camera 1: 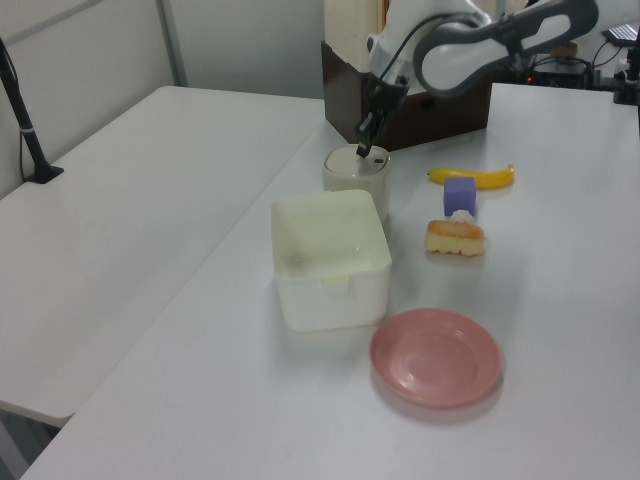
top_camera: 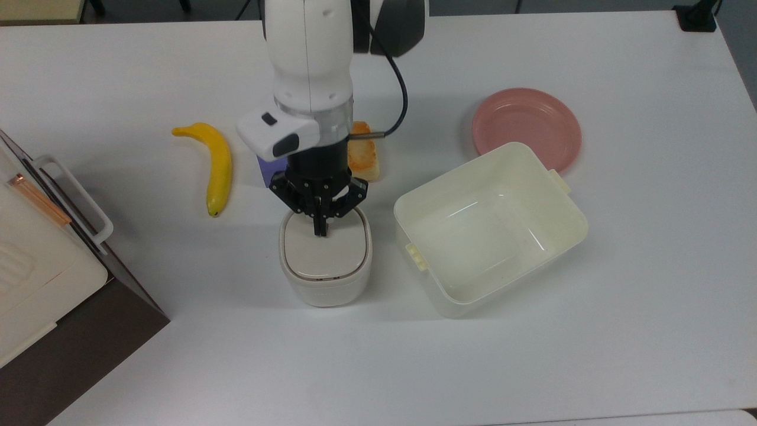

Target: Open the trash can

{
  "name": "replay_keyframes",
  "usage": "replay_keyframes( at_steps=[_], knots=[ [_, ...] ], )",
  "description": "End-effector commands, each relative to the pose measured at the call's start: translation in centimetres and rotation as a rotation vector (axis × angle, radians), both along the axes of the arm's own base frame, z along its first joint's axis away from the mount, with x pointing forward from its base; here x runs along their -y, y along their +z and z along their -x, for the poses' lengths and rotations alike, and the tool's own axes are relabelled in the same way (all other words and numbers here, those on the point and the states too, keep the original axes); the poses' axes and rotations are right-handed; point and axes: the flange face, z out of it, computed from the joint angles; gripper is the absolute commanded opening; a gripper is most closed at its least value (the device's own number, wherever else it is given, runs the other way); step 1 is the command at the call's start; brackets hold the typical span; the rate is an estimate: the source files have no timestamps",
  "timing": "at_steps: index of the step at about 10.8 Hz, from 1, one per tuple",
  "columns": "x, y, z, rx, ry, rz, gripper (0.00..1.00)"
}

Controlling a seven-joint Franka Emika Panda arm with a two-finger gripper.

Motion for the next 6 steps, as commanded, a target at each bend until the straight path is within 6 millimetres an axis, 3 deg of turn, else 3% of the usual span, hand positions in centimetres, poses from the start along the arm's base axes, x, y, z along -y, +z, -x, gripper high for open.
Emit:
replay_keyframes(
  at_steps=[1, 2, 4, 6],
  knots=[
    [-0.9, -2.4, -0.9, -0.018, 0.011, 0.036, 0.06],
    [-0.9, -1.9, -0.8, -0.016, 0.009, 0.035, 0.06],
    [-0.5, 2.6, 0.3, 0.009, 0.001, 0.013, 0.06],
    [0.3, 5.5, 2.5, -0.086, 0.061, 0.019, 0.1]
  ],
)
